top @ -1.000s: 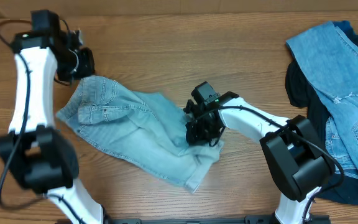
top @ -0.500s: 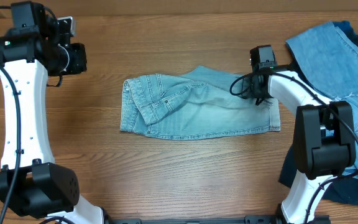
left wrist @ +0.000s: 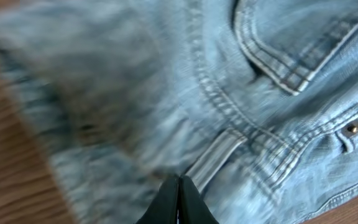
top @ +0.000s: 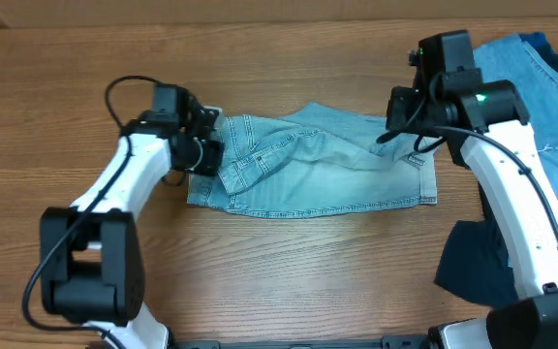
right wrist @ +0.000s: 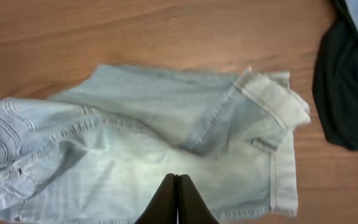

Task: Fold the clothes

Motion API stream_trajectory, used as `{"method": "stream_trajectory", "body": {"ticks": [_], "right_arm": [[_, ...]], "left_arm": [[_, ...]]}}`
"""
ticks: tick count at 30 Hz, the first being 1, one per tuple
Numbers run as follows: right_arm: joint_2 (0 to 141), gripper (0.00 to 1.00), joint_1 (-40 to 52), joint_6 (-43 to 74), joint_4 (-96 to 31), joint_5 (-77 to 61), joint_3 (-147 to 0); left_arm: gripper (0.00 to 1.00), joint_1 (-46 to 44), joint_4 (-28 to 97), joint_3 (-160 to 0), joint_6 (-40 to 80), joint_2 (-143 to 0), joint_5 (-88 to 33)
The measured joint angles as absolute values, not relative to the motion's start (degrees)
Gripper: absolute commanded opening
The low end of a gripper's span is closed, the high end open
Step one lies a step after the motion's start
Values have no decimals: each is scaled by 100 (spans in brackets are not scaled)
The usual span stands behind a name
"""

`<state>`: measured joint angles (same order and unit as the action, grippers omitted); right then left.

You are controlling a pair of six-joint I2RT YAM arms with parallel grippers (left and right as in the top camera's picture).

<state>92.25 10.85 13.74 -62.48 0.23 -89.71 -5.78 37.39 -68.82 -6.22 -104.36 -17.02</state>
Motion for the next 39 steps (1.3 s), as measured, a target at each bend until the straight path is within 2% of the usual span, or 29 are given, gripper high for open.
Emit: {"method": "stream_trajectory", "body": {"ticks": [4, 11, 12, 13, 14, 18, 24, 27, 30, 31, 33, 34, 35, 36, 37, 39], "right_arm": [[9223, 4, 1219, 1446, -6403, 21, -8969], [9223, 4, 1406, 1500, -6560, -1, -8906], [9220, 26, 1398, 1494, -6420, -12, -8812], [9220, 57, 1396, 1479, -6252, -67, -8659], [9233, 71, 1411, 1378, -5953, -220, -8379], [9421, 73, 1715, 620, -4692, -716, -7616], [9706, 73, 2176, -707, -3363, -1400, -7347], [10466, 74, 2497, -1153, -2851, -1566, -7328], [11030, 74, 2536, -1306, -2416, -1608, -7279], [11155, 69, 2536, -1363, -2268, -1616, -7273], [11360, 49, 2526, -1431, -2082, -1612, -7271], [11421, 47, 2526, -1452, -1990, -1599, -7271], [11439, 40, 2526, -1474, -1949, -1546, -7271], [11439, 7, 2526, -1483, -1907, -1413, -7271], [11439, 4, 2526, -1505, -1922, -1302, -7275], [11439, 4, 2526, -1500, -2213, -1076, -7387]], "left_arm": [[4, -639, 3371, -6882, -611, -11098, -1741], [4, -565, 2995, -6987, -392, -11181, -1308], [4, -495, 2989, -7006, -346, -11192, -1302], [4, -368, 2993, -7035, -311, -11212, -1345], [4, -231, 3004, -7059, -294, -11231, -1396], [10, 49, 3726, -7550, -290, -11264, -1363], [10, 49, 4217, -8519, -342, -10914, -1629], [9, 47, 4469, -8632, -440, -10551, -1765], [9, 47, 4746, -8632, -539, -10390, -1804], [9, 47, 4807, -8632, -589, -10357, -1806], [9, 47, 4862, -8632, -626, -10296, -1811], [8, 47, 4886, -8632, -628, -10287, -1820], [7, 47, 4899, -8632, -644, -10287, -1826], [7, 47, 4936, -8632, -644, -10287, -1828], [7, 47, 4950, -8632, -646, -10287, -1828], [7, 47, 4965, -8632, -646, -10287, -1826]]}}
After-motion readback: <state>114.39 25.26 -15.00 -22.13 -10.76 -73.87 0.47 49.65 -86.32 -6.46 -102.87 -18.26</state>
